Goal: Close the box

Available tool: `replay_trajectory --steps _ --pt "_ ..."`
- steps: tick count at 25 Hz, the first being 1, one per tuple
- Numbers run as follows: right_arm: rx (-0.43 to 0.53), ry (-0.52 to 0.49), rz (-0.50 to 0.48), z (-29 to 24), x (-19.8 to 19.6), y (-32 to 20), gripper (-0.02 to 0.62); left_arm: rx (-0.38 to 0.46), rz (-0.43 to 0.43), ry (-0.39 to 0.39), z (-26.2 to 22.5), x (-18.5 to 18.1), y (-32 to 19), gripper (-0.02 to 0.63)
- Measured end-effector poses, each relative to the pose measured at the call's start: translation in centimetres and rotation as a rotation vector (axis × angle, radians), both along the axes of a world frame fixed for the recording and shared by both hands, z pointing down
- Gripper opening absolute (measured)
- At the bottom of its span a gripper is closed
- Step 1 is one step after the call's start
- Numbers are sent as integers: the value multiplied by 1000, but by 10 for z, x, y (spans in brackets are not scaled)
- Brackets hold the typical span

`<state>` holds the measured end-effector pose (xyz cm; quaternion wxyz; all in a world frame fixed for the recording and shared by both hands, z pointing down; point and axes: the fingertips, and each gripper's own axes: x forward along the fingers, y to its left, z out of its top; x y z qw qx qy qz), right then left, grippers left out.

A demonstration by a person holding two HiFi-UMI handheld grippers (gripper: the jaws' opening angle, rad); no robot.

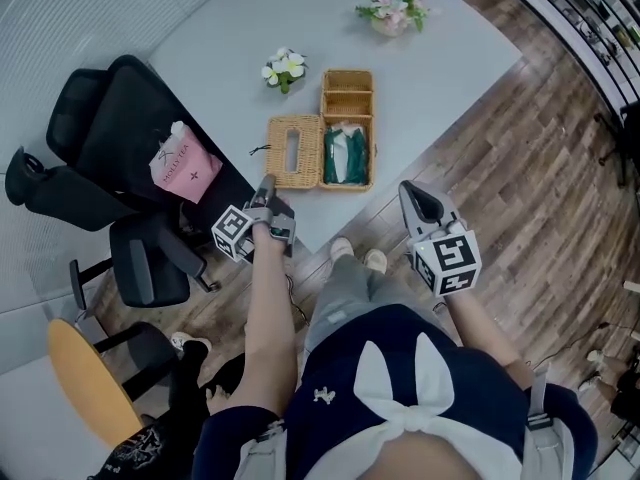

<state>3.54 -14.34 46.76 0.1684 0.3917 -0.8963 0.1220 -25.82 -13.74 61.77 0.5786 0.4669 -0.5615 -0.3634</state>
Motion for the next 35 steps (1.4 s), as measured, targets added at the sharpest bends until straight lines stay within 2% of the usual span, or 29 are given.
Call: replay_trajectory --steps 7,13,22,28,35 --pt "10 -6 12 -4 1 5 5 10 55 -49 -14 3 -1 86" --pt "30 1 45 -9 15 2 5 19 128 -148 -30 7 0 78" --pt "48 8 66 -13 24 1 3 58 195 -222 -50 16 -3 71" --pt "54 10 75 -13 25 1 5 66 267 -305 -59 23 -4 66" --pt "52 9 76 -12 24 2 3 61 306 -397 -71 31 -5 63"
